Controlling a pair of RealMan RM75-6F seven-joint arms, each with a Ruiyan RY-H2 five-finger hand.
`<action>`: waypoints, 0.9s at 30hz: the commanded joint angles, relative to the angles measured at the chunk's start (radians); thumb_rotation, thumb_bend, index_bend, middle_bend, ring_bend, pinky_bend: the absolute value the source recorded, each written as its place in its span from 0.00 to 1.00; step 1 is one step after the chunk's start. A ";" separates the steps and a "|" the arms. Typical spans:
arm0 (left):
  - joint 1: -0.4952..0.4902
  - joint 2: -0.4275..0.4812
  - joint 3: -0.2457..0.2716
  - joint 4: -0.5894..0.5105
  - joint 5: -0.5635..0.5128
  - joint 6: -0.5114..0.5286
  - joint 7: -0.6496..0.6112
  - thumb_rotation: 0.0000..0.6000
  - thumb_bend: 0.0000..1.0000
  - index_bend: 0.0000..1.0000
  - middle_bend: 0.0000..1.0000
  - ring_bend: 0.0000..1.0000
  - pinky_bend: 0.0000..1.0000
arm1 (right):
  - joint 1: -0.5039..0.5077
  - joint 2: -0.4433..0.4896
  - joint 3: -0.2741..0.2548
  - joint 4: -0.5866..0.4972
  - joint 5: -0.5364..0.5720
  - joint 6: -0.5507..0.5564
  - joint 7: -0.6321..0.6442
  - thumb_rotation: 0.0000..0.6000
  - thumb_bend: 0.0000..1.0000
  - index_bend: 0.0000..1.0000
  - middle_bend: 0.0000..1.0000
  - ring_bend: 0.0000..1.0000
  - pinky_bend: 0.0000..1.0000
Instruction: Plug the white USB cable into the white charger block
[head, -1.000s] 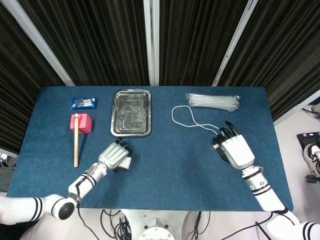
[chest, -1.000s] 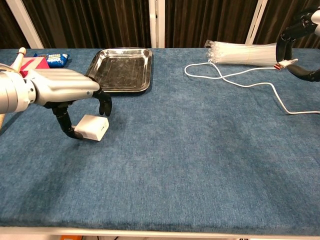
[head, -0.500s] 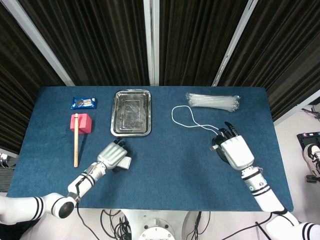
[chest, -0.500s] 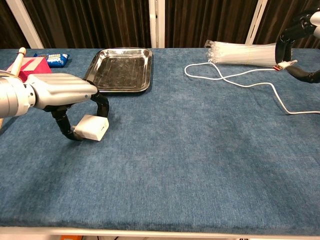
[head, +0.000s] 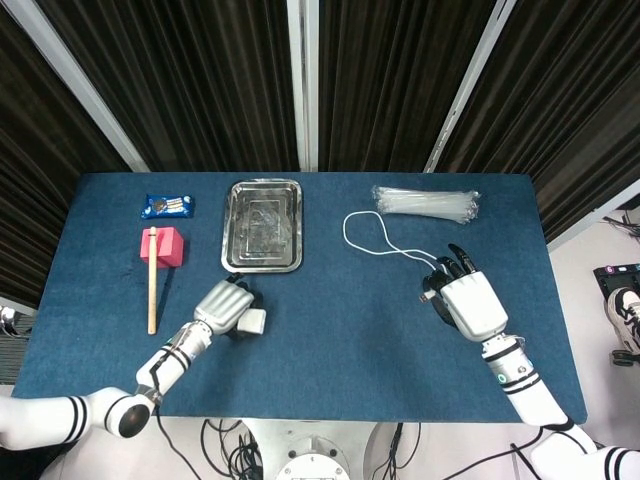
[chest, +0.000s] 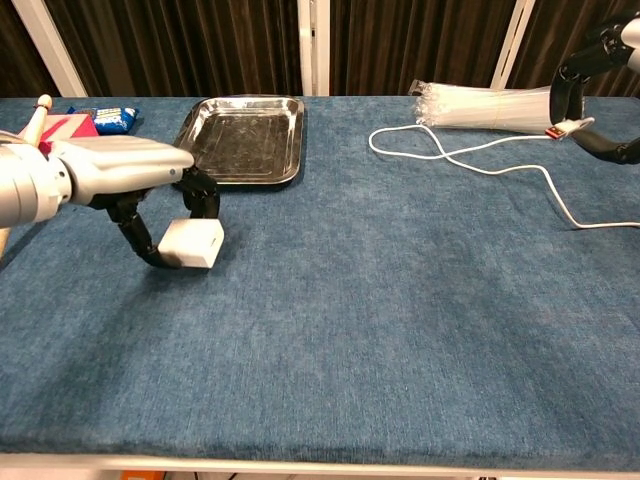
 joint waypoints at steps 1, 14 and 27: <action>0.002 0.021 -0.017 -0.029 -0.033 0.014 0.010 1.00 0.28 0.49 0.48 0.31 0.15 | 0.004 0.003 0.002 -0.005 -0.001 -0.005 -0.002 1.00 0.43 0.55 0.49 0.24 0.12; -0.029 0.079 -0.054 -0.159 -0.194 0.075 0.131 0.91 0.26 0.49 0.49 0.33 0.15 | 0.128 -0.059 0.041 -0.047 0.019 -0.171 -0.043 1.00 0.43 0.55 0.49 0.25 0.14; -0.079 0.085 -0.090 -0.232 -0.340 0.143 0.213 0.78 0.26 0.49 0.50 0.34 0.16 | 0.311 -0.214 0.173 -0.057 0.320 -0.374 -0.219 1.00 0.43 0.56 0.50 0.27 0.17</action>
